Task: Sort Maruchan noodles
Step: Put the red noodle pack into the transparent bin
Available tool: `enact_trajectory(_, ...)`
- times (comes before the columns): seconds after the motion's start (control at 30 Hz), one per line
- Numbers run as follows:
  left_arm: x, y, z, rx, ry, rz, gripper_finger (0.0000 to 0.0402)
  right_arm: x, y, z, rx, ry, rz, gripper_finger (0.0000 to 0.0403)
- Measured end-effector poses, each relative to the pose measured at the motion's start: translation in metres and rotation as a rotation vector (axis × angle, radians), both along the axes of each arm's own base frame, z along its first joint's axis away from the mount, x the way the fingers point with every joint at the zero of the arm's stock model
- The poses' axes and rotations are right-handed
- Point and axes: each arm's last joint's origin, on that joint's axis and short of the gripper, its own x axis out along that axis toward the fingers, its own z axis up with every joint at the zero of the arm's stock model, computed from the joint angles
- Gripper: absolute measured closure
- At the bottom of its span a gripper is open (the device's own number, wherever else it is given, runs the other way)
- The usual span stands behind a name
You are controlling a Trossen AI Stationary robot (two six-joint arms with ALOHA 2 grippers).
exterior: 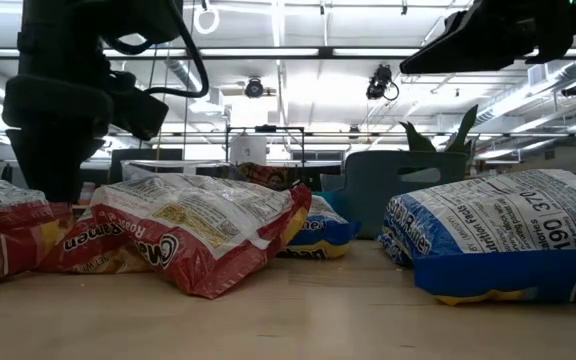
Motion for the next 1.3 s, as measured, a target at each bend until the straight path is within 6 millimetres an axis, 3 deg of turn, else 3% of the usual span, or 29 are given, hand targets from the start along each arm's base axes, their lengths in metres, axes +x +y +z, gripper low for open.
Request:
enact_trajectory(0.4, 0.001, 0.005, 0.001, 0.027, -0.004, -0.052, 0.0387, 0.000, 0.000, 0.000, 0.011, -0.004, -0.003, 0.0313)
enact_trajectory(0.6, 0.006, 0.013, 0.015, 0.021, -0.007, -0.087, 0.0392, 0.000, 0.000, 0.000, 0.003, -0.001, -0.002, 0.0313)
enact_trajectory(0.83, 0.014, 0.021, 0.068, 0.045, -0.105, -0.118, 0.0395, 0.000, 0.000, 0.000, 0.005, -0.002, -0.003, 0.0313)
enact_trajectory(1.07, 0.016, 0.029, 0.142, 0.043, -0.327, -0.201, 0.0395, 0.000, 0.000, 0.000, 0.028, -0.006, -0.003, 0.0313)
enact_trajectory(1.2, 0.012, 0.043, 0.180, 0.194, -0.469, -0.202, 0.0395, 0.000, 0.001, 0.000, 0.088, -0.012, 0.011, 0.0313)
enact_trajectory(1.3, 0.009, 0.058, 0.195, 0.367, -0.507, -0.170, 0.0395, 0.000, 0.002, -0.001, 0.123, -0.017, 0.018, 0.0313)
